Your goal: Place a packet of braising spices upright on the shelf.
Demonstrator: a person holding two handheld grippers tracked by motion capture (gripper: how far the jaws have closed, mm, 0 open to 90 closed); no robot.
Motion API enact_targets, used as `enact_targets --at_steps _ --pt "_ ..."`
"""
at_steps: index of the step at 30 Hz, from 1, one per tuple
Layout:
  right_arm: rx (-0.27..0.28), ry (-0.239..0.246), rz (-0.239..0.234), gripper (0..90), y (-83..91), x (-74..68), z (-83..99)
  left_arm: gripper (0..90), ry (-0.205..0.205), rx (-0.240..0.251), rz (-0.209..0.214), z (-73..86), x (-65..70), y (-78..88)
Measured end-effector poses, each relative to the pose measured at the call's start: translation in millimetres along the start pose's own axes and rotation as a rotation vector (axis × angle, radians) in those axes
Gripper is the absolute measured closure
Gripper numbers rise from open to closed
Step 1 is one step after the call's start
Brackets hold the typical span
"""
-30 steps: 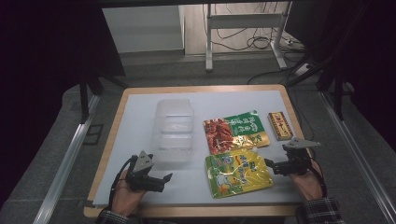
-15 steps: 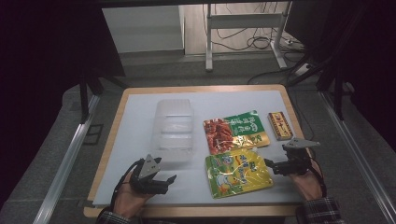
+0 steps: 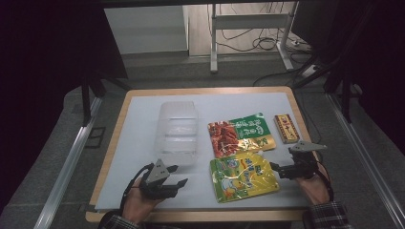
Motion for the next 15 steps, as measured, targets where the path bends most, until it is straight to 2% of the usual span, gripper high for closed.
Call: enact_targets --at_steps 2,3,7,11,15 --pt "0.001 -0.001 0.0 2.2 -0.1 0.2 -0.2 44.6 -0.02 -0.013 0.003 -0.8 2.3 -3.6" --pt "0.0 -0.002 -0.002 2.2 -0.4 0.1 0.0 48.9 -0.027 -0.014 0.008 -1.3 3.1 -4.8" --pt "-0.001 0.001 -0.001 2.2 -0.4 -0.2 -0.1 56.1 -0.054 -0.011 0.042 -5.8 8.5 -11.8" --pt "0.0 -0.001 0.001 2.2 -0.2 0.3 -0.1 64.2 -0.054 -0.008 0.07 -8.8 10.9 -15.7" --pt "-0.004 0.001 0.001 2.2 -0.6 0.0 0.0 70.7 -0.043 -0.012 0.072 -12.1 13.2 -22.3"
Point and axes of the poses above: each handheld gripper's, and its own axes: y roughly backward along the jaws, z roughly out of its underside, x roughly to its right, the point moved 5 cm from there along -y, roughly forward along the jaws, and after that the axes turned 7 degrees about z, right-handed, at the moved point
